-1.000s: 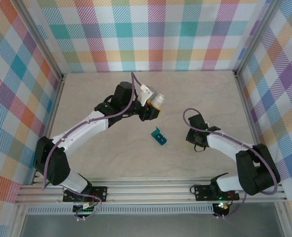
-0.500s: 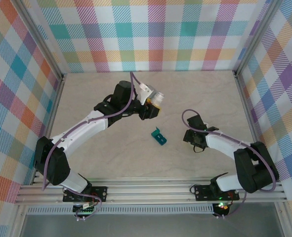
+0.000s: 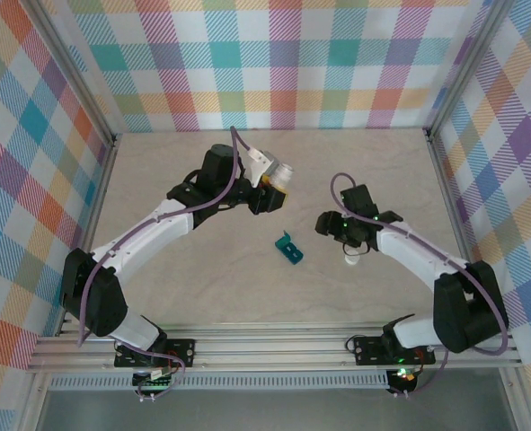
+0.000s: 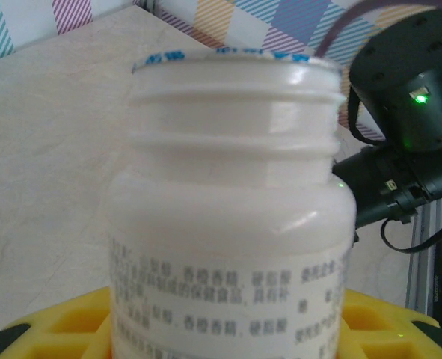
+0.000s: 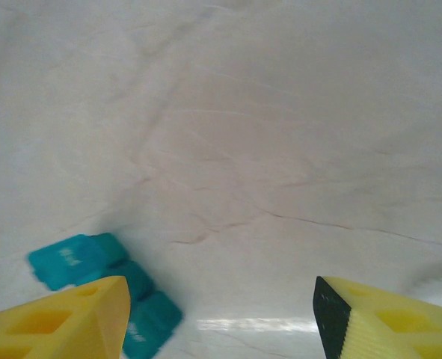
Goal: Sort the pills into containers
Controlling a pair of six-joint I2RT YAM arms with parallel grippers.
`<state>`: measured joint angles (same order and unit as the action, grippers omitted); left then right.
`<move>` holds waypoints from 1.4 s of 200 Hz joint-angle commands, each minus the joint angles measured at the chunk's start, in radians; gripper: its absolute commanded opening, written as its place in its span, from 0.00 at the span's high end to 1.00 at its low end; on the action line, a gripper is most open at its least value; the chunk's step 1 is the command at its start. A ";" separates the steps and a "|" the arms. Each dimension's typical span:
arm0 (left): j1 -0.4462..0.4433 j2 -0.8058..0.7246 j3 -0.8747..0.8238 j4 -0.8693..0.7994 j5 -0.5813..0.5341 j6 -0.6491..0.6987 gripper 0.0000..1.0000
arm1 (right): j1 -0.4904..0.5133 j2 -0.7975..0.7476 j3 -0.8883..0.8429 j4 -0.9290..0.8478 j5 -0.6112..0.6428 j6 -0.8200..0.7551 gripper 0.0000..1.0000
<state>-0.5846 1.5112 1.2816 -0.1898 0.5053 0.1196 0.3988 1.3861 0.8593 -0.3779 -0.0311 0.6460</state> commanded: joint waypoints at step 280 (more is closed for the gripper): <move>0.017 -0.195 -0.248 0.056 -0.111 -0.053 1.00 | 0.069 0.635 0.333 0.314 -0.666 0.104 0.41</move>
<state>-0.5789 1.3220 1.0435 -0.1722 0.3981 0.0853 0.4591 1.9949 1.1683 -0.0940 -0.6422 0.7265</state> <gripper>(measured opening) 0.452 0.594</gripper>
